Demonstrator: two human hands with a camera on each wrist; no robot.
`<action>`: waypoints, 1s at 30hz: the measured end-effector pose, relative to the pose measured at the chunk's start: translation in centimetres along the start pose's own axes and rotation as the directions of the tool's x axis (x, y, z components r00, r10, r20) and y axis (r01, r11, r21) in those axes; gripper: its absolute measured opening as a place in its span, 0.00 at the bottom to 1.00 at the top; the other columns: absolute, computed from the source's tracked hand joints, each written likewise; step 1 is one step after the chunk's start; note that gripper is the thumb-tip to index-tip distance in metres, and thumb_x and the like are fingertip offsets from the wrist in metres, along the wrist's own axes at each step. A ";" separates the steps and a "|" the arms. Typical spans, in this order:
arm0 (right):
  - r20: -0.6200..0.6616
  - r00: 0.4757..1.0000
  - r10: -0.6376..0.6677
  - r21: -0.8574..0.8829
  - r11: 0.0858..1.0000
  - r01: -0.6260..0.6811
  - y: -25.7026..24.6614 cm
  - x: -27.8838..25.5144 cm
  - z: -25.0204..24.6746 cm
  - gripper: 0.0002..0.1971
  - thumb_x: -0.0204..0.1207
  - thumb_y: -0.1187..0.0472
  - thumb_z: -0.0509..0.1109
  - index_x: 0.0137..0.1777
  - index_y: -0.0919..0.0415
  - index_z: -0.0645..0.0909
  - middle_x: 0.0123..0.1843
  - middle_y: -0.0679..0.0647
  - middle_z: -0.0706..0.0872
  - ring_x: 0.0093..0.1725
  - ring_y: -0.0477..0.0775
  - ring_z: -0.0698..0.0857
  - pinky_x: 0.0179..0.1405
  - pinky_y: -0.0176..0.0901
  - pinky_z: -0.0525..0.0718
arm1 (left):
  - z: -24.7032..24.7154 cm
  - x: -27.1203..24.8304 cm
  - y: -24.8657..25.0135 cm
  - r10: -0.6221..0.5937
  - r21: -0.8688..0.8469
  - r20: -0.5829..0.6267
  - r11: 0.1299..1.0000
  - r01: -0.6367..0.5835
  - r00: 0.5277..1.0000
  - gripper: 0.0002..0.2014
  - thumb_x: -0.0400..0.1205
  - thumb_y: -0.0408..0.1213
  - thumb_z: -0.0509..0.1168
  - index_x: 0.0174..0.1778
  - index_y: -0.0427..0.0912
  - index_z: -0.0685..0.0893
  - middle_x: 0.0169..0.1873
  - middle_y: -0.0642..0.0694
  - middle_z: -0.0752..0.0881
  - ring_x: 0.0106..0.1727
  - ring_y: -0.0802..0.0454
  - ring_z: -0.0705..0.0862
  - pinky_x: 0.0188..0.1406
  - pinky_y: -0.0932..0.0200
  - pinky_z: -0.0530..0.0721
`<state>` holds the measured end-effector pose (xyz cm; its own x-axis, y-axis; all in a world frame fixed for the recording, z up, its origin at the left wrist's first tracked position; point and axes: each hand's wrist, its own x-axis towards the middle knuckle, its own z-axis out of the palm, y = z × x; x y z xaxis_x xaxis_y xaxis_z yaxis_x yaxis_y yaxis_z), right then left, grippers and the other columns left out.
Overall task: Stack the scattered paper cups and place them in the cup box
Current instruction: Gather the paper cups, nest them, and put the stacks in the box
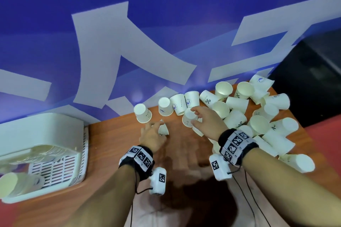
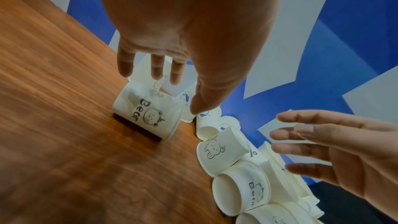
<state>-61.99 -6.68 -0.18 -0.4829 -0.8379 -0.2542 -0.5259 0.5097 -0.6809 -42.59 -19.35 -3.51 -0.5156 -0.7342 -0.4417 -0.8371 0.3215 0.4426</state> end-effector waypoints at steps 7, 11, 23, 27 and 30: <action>-0.016 1.000 -0.015 -0.065 0.998 0.014 1.2 2.9 0.5 0.24 0.75 0.57 0.73 0.72 0.54 0.77 0.69 0.54 0.79 0.66 0.58 0.78 0.71 0.55 0.75 | 1.3 2.5 0.1 -0.057 0.087 0.041 0.995 0.053 0.998 0.34 0.77 0.43 0.66 0.79 0.68 0.64 0.80 0.52 0.59 0.79 0.43 0.58 0.70 0.36 0.71; 0.008 1.000 -0.009 -0.109 0.994 0.010 1.4 3.5 1.2 0.26 0.75 0.58 0.72 0.74 0.54 0.76 0.71 0.54 0.77 0.68 0.57 0.75 0.71 0.53 0.74 | 1.8 3.7 -0.5 -0.037 0.091 0.111 0.996 0.027 0.993 0.37 0.76 0.43 0.66 0.80 0.70 0.60 0.81 0.52 0.57 0.80 0.39 0.55 0.74 0.34 0.69; 0.064 0.998 -0.027 -0.213 0.976 0.040 1.0 3.7 2.2 0.31 0.77 0.57 0.71 0.81 0.51 0.69 0.78 0.55 0.70 0.77 0.59 0.68 0.73 0.41 0.62 | 1.7 4.1 -1.9 0.028 -0.131 -0.033 0.991 -0.032 0.999 0.30 0.69 0.28 0.68 0.68 0.52 0.75 0.69 0.49 0.75 0.68 0.38 0.71 0.68 0.50 0.70; 0.137 0.990 -0.029 -0.337 0.939 0.074 0.6 4.0 2.3 0.35 0.78 0.54 0.68 0.84 0.45 0.62 0.85 0.56 0.60 0.83 0.59 0.59 0.79 0.47 0.59 | 1.3 3.9 -2.3 0.069 -0.377 -0.125 0.920 -0.112 0.990 0.32 0.65 0.30 0.71 0.58 0.66 0.72 0.58 0.44 0.81 0.53 0.36 0.82 0.55 0.43 0.83; 0.160 0.987 -0.005 -0.503 0.860 0.086 -0.1 4.8 2.3 0.36 0.78 0.50 0.67 0.85 0.42 0.59 0.86 0.56 0.58 0.83 0.60 0.58 0.80 0.54 0.61 | 0.5 2.9 -2.5 0.040 -0.540 -0.169 0.832 -0.126 0.985 0.30 0.66 0.32 0.73 0.54 0.68 0.69 0.58 0.42 0.81 0.49 0.43 0.83 0.51 0.48 0.84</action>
<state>-62.63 -11.23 -2.94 -0.3621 -0.8608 -0.3577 -0.8458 0.4647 -0.2620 -42.09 -21.96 -6.33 -0.5104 -0.8112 -0.2854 -0.5328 0.0378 0.8454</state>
